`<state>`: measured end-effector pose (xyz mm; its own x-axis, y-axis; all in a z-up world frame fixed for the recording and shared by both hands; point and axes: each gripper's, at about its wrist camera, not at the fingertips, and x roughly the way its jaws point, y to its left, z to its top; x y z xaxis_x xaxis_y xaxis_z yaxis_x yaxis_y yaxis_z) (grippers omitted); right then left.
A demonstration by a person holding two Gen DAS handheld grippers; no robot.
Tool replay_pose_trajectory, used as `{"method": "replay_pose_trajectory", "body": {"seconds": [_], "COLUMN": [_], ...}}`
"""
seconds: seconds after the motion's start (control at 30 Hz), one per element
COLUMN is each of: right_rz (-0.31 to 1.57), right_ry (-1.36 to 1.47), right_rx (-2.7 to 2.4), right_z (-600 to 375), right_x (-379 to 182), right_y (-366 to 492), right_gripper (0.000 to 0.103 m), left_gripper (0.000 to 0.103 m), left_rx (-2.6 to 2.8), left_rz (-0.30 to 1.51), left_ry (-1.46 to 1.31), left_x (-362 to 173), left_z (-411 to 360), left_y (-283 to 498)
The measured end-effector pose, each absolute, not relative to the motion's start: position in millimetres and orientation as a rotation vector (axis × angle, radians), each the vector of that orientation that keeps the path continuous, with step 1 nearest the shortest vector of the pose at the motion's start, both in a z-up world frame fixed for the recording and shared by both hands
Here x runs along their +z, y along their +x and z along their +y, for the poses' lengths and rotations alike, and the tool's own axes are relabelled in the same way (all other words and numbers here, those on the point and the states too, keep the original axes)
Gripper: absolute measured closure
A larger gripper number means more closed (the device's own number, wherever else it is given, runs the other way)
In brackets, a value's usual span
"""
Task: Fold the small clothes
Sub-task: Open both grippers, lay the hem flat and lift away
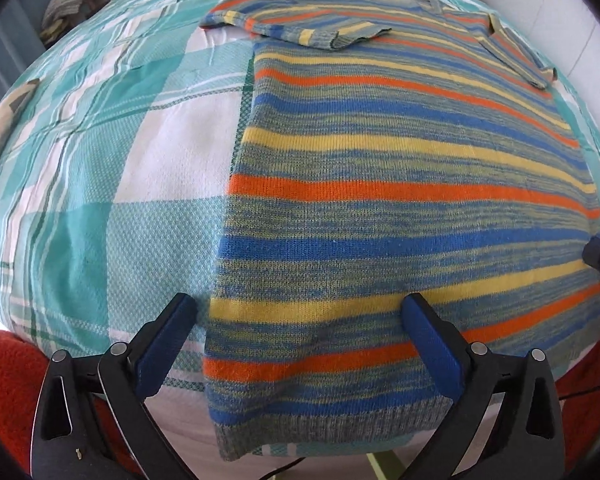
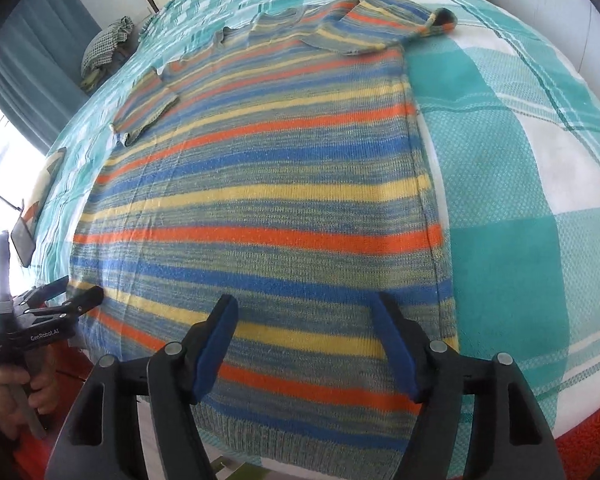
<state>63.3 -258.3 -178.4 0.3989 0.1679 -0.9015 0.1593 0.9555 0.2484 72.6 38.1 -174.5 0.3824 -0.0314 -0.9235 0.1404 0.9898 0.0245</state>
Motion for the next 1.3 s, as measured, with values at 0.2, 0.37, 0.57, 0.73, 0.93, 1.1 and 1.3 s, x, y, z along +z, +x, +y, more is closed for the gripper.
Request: {"method": "replay_pose_trajectory", "body": {"seconds": [0.2, 0.37, 0.57, 0.73, 0.93, 1.1, 1.3], "right_rz": [1.171, 1.166, 1.177, 1.199, 1.212, 0.978, 1.000], "right_ry": [0.238, 0.257, 0.244, 0.175, 0.072, -0.354, -0.362], "right_rx": [0.021, 0.030, 0.054, 0.049, 0.146, -0.134, 0.143], "right_z": [-246, -247, -239, -230, -266, -339, -314], "right_x": [-181, -181, -184, -187, -114, -30, -76], "right_y": [65, 64, 66, 67, 66, 97, 185], "right_gripper": [0.020, 0.017, 0.002, 0.000, 0.019, 0.017, 0.019], "left_gripper": [0.000, 0.000, 0.000, 0.000, 0.001, 0.001, 0.001], "left_rx": [-0.111, -0.118, -0.130, -0.146, -0.061, -0.069, -0.150], "left_rz": [1.147, 1.138, 1.145, 1.167, 1.026, 0.967, 1.035], "left_ry": [0.101, 0.097, 0.089, 0.098, 0.058, -0.064, 0.015], "left_x": [-177, -178, -179, -179, -127, -120, -148], "left_z": [37, 39, 40, 42, 71, 85, 49], "left_y": [65, 60, 61, 68, 66, 70, 71]}}
